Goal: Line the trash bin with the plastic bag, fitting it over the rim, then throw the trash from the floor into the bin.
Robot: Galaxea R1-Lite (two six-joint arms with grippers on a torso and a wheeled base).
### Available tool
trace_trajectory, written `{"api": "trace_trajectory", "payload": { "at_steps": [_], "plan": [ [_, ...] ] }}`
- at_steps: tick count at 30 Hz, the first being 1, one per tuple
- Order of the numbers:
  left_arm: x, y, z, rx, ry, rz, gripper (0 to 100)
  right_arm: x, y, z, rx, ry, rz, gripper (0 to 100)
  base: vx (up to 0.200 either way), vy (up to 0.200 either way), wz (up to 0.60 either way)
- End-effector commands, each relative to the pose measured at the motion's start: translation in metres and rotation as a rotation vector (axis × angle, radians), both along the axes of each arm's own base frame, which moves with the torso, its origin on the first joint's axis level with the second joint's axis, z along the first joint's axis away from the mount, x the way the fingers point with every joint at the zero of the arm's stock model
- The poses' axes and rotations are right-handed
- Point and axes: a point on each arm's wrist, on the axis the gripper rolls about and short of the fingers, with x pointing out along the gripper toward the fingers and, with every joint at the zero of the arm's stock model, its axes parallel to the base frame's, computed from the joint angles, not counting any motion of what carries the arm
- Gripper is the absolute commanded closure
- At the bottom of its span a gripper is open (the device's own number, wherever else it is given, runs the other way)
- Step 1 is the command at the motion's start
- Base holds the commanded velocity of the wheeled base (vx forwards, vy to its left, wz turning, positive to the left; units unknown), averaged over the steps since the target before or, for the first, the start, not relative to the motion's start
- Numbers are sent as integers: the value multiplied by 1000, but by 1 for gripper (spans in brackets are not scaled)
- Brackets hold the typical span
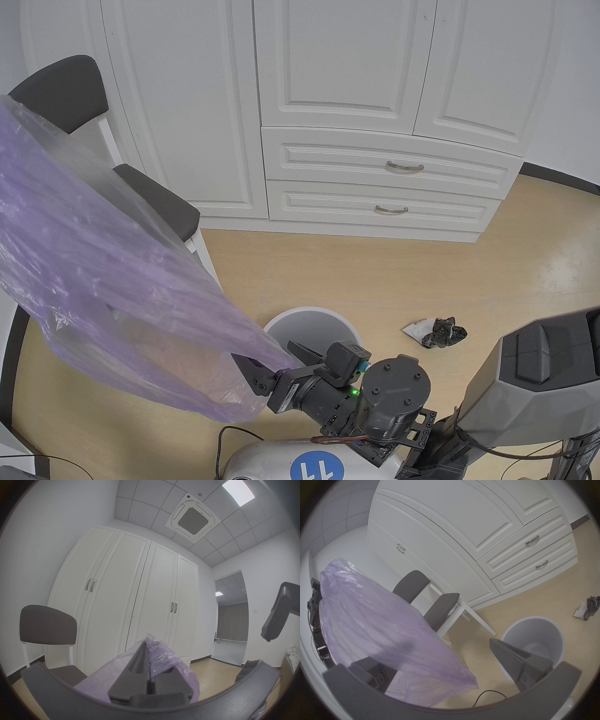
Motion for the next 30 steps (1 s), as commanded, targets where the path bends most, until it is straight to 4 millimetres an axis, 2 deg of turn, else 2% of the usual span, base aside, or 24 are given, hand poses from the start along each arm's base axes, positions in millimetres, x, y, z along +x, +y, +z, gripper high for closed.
{"api": "trace_trajectory", "payload": {
  "at_steps": [1, 30],
  "plan": [
    [1, -1, 0, 3, 3, -2, 100, 0, 5, -5, 6, -2, 9, 0, 0, 0, 0],
    [0, 0, 0, 2, 2, -2, 100, 3, 0, 0, -16, -34, -11, 0, 0, 0, 0]
  ]
}}
